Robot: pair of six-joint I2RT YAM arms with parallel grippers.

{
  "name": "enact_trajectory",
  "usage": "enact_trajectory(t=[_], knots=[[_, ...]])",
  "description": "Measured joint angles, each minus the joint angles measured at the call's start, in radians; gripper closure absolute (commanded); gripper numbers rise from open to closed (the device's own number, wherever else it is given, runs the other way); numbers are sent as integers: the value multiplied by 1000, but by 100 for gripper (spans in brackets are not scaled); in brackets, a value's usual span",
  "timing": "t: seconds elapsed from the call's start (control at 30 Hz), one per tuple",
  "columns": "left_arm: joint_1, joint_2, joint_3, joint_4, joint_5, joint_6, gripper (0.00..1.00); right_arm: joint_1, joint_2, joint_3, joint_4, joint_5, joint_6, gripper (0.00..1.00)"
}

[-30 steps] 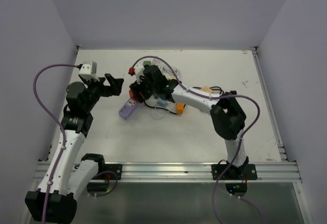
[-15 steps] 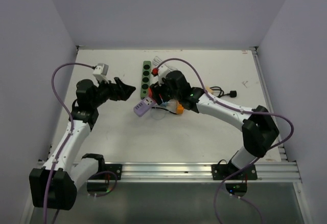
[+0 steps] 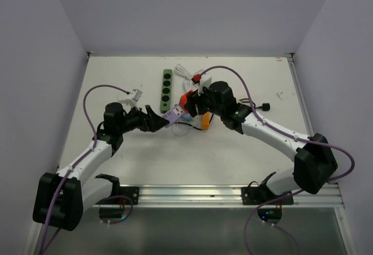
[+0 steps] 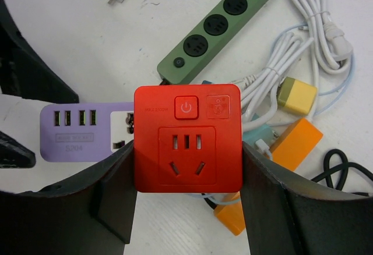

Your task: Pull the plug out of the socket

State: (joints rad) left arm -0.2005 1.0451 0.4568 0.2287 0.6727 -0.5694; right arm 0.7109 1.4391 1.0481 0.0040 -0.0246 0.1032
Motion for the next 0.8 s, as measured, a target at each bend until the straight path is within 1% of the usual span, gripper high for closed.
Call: enact_trajectory(t=[0.13, 0.33, 0.4, 0.5, 0.6, 0.63, 0.73, 0.8], knots=[[-17, 47, -14, 64, 11, -40, 2, 3, -8, -33, 25, -35, 2, 100], [-40, 90, -14, 169, 16, -95, 5, 2, -8, -69, 80, -68, 23, 100], [-59, 106, -14, 183, 17, -101, 7, 2, -8, -79, 103, -72, 34, 100], [-79, 138, -19, 212, 27, -111, 12, 2, -8, -90, 132, -72, 51, 100], [-85, 164, -41, 236, 31, -125, 25, 2, -8, -92, 148, -73, 64, 100], [-86, 167, -46, 236, 31, -129, 34, 2, -8, -92, 153, -74, 68, 100], [-88, 170, -48, 241, 29, -128, 49, 2, -8, -104, 178, -77, 79, 100], [-88, 170, -48, 244, 27, -127, 56, 2, -8, -112, 184, -79, 81, 100]])
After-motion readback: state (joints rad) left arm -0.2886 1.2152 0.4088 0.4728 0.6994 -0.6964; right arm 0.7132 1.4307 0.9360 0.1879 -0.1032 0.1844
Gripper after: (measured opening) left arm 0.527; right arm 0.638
